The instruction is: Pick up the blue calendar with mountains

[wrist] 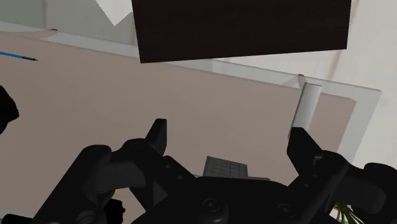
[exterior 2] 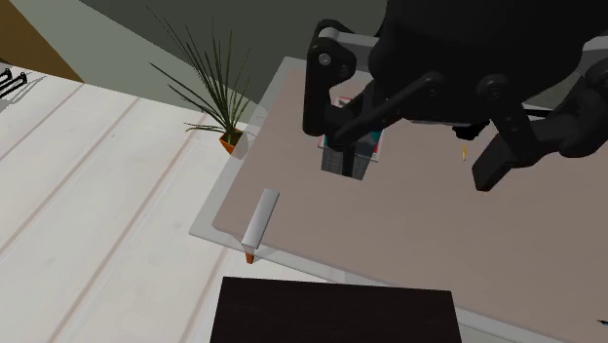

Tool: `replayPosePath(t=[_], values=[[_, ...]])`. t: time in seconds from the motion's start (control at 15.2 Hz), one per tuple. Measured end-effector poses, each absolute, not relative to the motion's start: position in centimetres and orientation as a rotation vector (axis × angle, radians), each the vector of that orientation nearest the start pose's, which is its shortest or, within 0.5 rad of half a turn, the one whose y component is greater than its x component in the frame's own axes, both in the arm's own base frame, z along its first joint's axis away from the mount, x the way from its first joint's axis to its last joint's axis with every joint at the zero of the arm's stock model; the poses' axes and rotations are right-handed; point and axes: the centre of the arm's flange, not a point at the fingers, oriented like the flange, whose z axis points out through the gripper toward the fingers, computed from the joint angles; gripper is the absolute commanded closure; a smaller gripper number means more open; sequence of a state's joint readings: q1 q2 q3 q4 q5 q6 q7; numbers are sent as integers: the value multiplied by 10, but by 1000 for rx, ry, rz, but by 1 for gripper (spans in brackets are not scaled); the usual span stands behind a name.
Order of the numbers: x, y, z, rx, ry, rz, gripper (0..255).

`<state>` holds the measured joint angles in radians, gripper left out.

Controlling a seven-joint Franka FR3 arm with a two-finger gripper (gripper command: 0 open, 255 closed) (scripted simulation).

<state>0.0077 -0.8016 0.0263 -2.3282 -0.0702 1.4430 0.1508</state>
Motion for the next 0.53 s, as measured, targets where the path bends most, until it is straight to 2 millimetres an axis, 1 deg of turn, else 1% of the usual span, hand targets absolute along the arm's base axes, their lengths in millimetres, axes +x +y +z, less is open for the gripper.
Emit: replayPosePath(t=[0.07,0.2,0.53], values=[[289,4,598,-3228,213,122,0],[300,-1,590,-3232,160,128,0],[349,-19,554,-3240,-50,146,0]])
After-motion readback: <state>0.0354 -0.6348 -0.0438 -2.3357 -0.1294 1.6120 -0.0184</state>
